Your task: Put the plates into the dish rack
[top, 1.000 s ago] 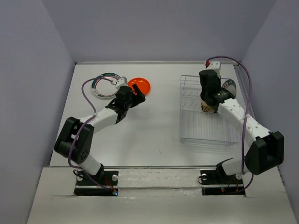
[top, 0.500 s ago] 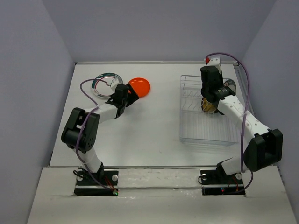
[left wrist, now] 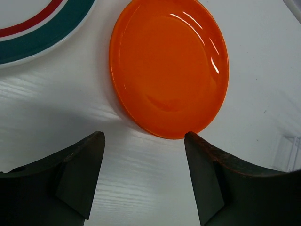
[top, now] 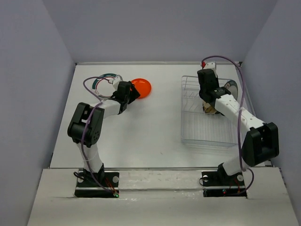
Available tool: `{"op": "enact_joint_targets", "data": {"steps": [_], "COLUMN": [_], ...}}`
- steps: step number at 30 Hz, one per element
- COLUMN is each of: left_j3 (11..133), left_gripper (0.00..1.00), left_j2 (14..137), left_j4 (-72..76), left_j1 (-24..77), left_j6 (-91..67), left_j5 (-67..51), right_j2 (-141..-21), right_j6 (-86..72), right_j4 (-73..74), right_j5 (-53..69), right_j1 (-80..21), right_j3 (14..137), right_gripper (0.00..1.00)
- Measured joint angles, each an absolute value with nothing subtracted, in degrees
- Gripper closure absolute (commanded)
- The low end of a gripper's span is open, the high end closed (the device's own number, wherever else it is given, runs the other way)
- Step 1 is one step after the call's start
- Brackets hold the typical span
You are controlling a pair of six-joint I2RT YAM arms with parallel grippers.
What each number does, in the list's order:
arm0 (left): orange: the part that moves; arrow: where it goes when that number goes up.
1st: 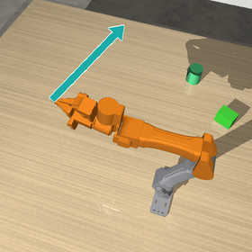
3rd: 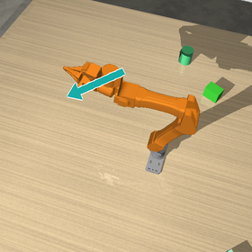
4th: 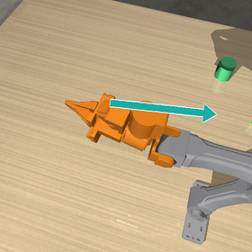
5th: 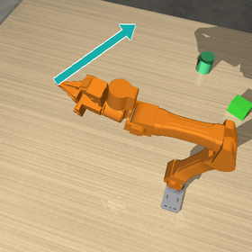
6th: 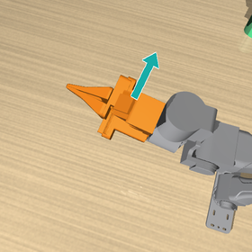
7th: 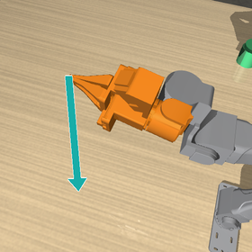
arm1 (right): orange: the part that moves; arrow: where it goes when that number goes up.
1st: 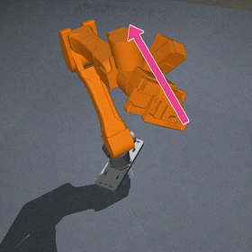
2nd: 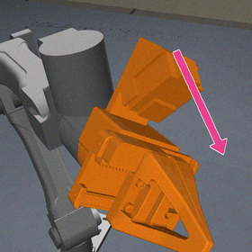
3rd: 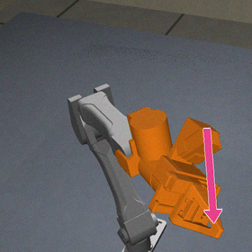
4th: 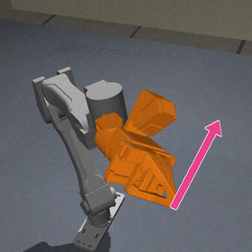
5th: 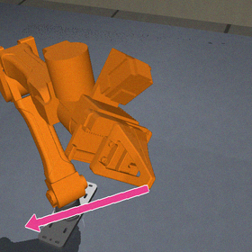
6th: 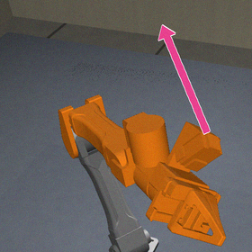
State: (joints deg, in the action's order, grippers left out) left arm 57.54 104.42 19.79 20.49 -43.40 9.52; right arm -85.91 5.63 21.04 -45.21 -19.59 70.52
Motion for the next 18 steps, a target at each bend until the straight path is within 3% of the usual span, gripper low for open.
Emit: {"op": "enact_joint_targets", "data": {"steps": [2, 4, 6, 7, 9, 12, 16, 18], "left_j3": [58.94, 60.16, 61.08, 61.49, 62.54, 64.42, 66.78, 67.66], "left_gripper": [0.23, 0.25, 0.28, 0.29, 0.35, 0.47, 0.68, 0.85], "left_j2": [106.0, 107.39, 108.62, 109.12, 110.28, 112.29, 114.83, 115.98], "left_j4": [19.59, 19.4, 19.03, 18.9, 18.52, 18.44, 18.55, 18.63], "left_j1": [20.38, 20.21, 20.14, 20.12, 20.01, 19.53, 19.16, 18.98], "left_j6": [-43.4, -43.38, -43.4, -43.38, -43.42, -43.64, -44.01, -44.16], "left_j5": [9.67, 9.78, 10.04, 10.33, 10.98, 11.27, 11.55, 11.64], "right_j2": [-86.94, -88.12, -88.84, -89.17, -89.12, -88.12, -83.94, -81.12], "right_j6": [5.06, 4.38, 3.57, 2.98, 1.54, 0.05, -2.0, -3.09], "right_j4": [21.39, 21.41, 21.45, 21.58, 22.17, 22.81, 24.16, 24.45], "right_j5": [-44.73, -44.36, -43.7, -42.96, -41.91, -40.45, -38.02, -36.32], "right_j1": [-19.92, -20.23, -20.36, -20.4, -20.47, -20.62, -20.71, -20.71], "right_j3": [70.22, 70.11, 69.89, 69.78, 69.67, 69.67, 69.67, 69.67], "right_gripper": [0.85, 0.56, 0.34, 0.29, 0.23, 0.23, 0.23, 0.23]}}
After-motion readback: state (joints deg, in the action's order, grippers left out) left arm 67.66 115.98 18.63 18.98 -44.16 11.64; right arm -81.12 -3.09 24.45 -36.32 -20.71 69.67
